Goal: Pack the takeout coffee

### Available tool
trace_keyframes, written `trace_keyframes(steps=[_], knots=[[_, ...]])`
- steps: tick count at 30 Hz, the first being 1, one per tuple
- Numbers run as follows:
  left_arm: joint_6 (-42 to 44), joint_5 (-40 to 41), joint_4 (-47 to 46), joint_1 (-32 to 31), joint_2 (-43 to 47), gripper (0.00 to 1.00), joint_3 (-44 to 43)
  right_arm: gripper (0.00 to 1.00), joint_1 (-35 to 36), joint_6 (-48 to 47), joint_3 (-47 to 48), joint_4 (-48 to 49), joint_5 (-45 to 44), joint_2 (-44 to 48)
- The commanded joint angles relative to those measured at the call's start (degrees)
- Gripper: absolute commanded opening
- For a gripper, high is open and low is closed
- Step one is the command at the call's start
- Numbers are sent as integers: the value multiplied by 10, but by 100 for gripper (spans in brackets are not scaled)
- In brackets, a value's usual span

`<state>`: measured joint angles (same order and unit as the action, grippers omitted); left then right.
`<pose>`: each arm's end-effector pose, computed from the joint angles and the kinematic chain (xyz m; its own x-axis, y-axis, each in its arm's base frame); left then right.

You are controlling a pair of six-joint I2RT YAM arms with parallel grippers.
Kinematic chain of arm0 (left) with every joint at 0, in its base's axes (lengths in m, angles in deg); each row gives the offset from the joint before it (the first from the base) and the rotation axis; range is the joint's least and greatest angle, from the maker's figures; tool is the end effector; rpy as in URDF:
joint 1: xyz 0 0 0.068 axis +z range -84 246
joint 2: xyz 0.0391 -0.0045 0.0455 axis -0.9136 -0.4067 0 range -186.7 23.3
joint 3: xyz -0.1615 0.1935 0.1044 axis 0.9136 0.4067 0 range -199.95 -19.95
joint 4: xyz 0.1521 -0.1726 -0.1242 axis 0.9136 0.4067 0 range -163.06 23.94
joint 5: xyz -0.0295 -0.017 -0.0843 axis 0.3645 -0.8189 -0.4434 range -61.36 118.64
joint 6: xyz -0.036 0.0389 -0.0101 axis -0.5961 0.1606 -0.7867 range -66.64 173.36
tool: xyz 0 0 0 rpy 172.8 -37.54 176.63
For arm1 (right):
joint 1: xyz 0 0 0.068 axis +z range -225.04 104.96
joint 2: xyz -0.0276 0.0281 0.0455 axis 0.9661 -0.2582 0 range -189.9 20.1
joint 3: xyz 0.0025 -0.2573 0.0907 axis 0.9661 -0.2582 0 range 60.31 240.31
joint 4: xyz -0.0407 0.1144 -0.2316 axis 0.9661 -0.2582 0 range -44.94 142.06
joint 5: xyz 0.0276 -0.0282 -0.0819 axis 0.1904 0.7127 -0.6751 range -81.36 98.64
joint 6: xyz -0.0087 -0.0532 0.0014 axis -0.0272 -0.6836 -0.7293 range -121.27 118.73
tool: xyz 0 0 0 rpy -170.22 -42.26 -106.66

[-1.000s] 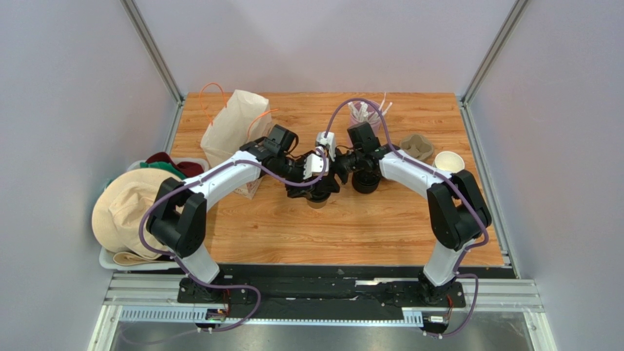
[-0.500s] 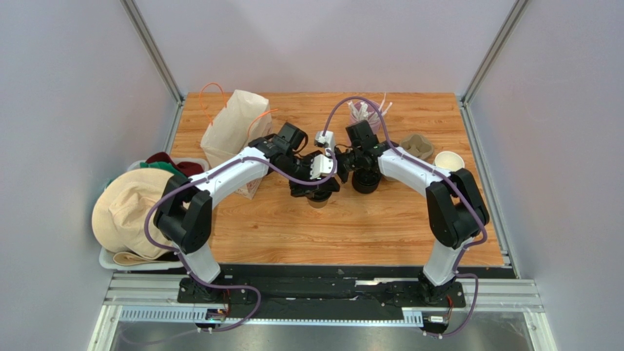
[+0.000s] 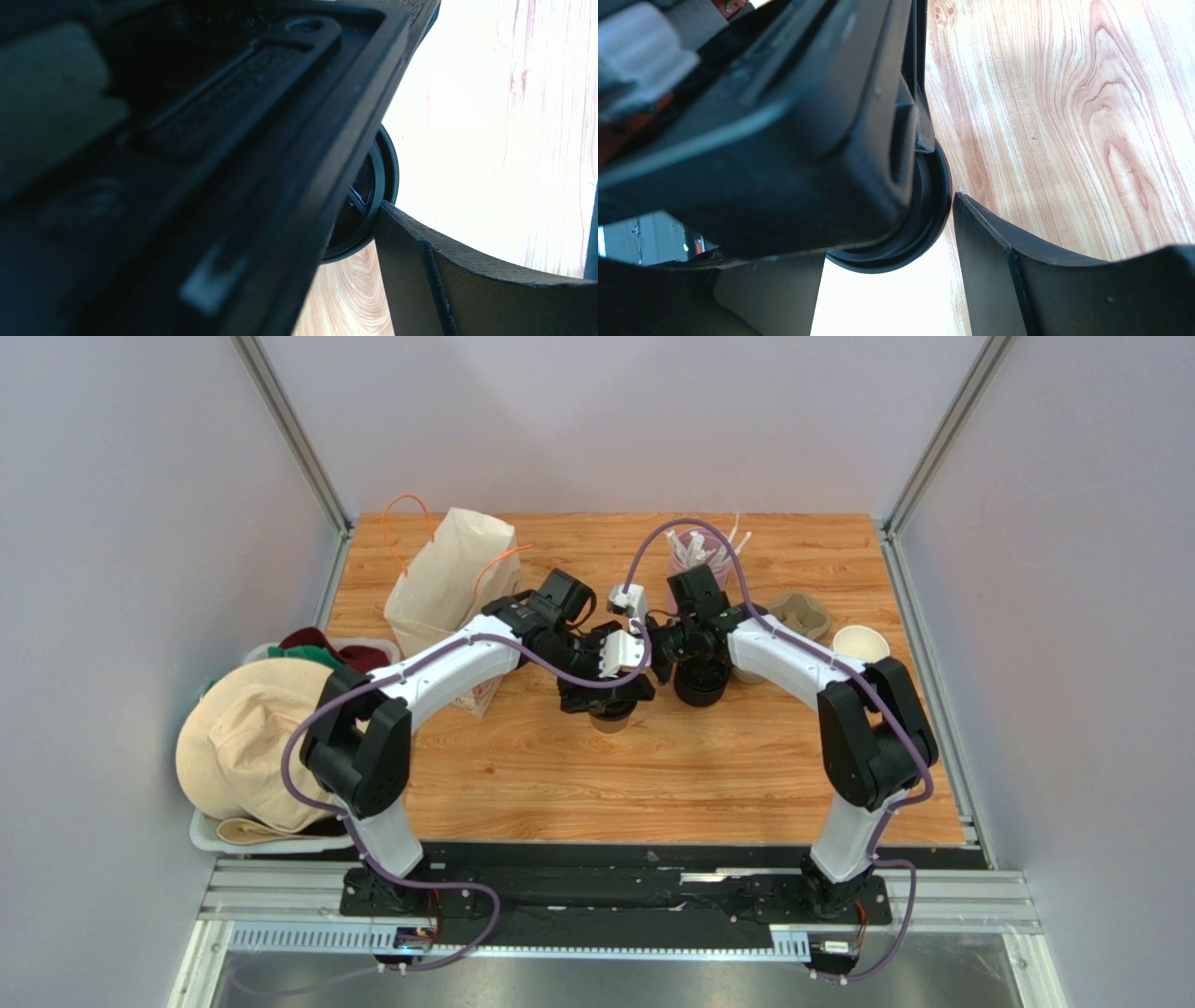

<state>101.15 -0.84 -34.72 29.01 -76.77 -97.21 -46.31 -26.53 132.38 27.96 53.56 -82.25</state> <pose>0.2817 -0.2342 0.2417 0.0585 0.7634 -0.6433 0.9975 -0.0193 0.0678 0.3177 0.2028 0.2190 -0.3455 -0.5340 -0.7717 -0.9382 0.2160 0.2706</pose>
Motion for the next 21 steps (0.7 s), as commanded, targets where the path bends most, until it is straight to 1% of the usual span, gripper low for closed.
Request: trace_keyframes(steps=[1, 7, 15, 21], knots=[[0, 37, -18, -34, -35, 84, 39, 67, 21, -10, 7, -11, -69, -36], [-25, -18, -9, -29, 6, 85, 16, 67, 21, -9, 13, -16, -71, -41], [-52, -30, -30, -22, 15, 87, 11, 67, 21, -9, 17, -17, -68, -31], [-61, -34, -31, -14, 16, 87, 1, 74, 20, -8, 32, -30, -60, -15]])
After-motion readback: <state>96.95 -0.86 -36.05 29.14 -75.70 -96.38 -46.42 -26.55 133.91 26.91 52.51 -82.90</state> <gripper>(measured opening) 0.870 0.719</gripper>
